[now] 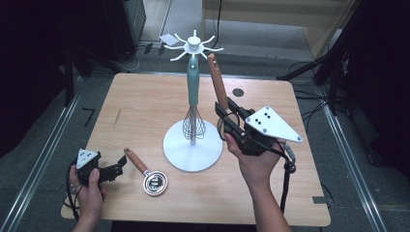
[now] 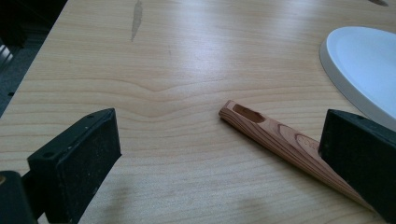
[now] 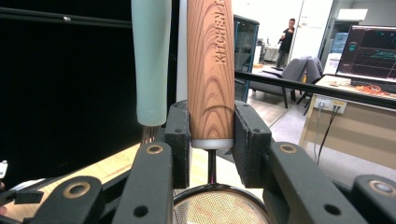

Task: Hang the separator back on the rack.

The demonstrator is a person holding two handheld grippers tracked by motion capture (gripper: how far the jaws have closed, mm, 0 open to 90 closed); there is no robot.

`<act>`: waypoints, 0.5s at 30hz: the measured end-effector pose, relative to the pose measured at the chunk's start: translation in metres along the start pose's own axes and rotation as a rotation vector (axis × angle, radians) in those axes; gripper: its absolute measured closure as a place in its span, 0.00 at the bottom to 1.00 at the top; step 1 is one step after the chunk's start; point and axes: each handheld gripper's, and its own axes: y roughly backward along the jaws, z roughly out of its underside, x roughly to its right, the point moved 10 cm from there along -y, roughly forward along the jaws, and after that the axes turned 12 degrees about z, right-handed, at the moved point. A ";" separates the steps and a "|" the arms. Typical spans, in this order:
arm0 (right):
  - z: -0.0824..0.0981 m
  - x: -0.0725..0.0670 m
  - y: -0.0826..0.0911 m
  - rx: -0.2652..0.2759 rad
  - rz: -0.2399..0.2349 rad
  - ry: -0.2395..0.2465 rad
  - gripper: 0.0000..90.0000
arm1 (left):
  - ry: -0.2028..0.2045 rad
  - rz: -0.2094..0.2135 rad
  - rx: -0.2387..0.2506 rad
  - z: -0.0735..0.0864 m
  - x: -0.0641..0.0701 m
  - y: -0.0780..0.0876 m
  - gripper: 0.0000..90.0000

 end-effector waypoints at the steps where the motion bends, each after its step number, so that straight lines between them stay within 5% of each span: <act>1: 0.000 0.000 -0.001 0.000 0.002 0.003 0.79 | 0.000 0.000 -0.001 0.000 0.000 0.000 0.00; 15: 0.009 -0.002 -0.010 -0.020 -0.030 -0.007 0.79 | 0.000 0.000 0.000 0.000 0.000 0.000 0.00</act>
